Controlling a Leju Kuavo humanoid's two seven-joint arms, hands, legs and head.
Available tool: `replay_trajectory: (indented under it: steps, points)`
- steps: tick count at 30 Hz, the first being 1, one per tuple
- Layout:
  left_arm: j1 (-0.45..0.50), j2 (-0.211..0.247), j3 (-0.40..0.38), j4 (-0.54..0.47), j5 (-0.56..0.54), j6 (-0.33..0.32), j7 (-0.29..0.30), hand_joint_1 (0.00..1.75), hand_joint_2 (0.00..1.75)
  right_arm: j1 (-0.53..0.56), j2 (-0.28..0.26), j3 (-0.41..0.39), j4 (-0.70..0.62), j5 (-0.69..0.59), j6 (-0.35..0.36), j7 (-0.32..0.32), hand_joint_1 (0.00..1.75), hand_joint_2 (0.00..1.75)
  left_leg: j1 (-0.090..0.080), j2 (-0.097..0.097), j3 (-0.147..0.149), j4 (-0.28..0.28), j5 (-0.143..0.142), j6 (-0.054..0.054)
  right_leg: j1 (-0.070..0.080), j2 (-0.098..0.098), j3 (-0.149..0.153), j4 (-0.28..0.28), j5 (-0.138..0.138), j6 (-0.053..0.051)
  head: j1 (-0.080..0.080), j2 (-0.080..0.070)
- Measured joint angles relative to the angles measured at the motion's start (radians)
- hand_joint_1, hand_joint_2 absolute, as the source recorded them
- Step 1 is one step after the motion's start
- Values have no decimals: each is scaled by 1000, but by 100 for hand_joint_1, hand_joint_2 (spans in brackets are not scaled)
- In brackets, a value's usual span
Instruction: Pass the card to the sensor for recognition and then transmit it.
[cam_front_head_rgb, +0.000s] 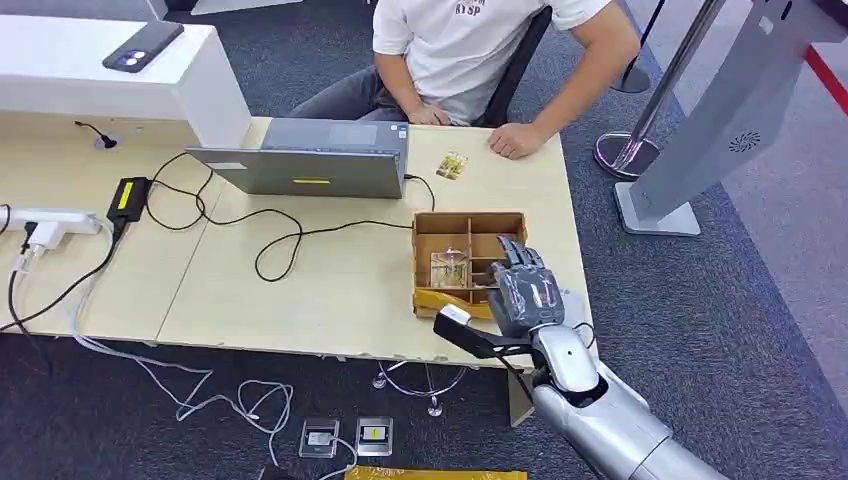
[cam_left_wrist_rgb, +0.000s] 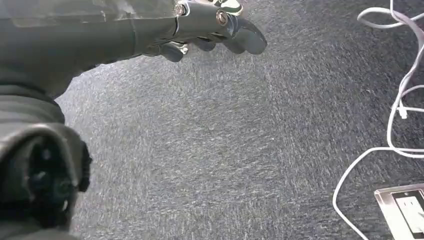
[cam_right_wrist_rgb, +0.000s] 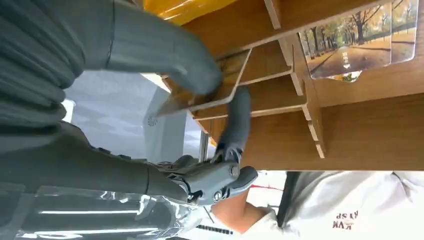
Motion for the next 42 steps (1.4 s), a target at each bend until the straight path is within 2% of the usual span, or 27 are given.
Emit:
replay_trajectory:
  steps: [16,28,38,42]
  points:
    - [0,-2,20,-7,-6,0,-10,0,0,-2,0,0,13,-28,5,2,175,175,0,0,0,0,0,0,0,0,0,0,0,0,0,0]
    - [0,-2,24,-7,-13,0,-17,0,0,2,0,0,16,-27,-21,8,175,175,0,0,1,0,0,0,0,1,0,0,0,0,0,0]
    - [0,-2,25,-7,-23,0,-32,0,0,-12,-3,-27,6,21,-141,31,175,175,0,0,0,0,0,0,0,1,0,0,0,0,0,0]
    - [0,-2,25,-7,-24,0,-32,0,0,-39,-7,-45,-8,31,-158,35,175,175,0,0,1,0,0,0,0,1,0,0,0,0,0,0]
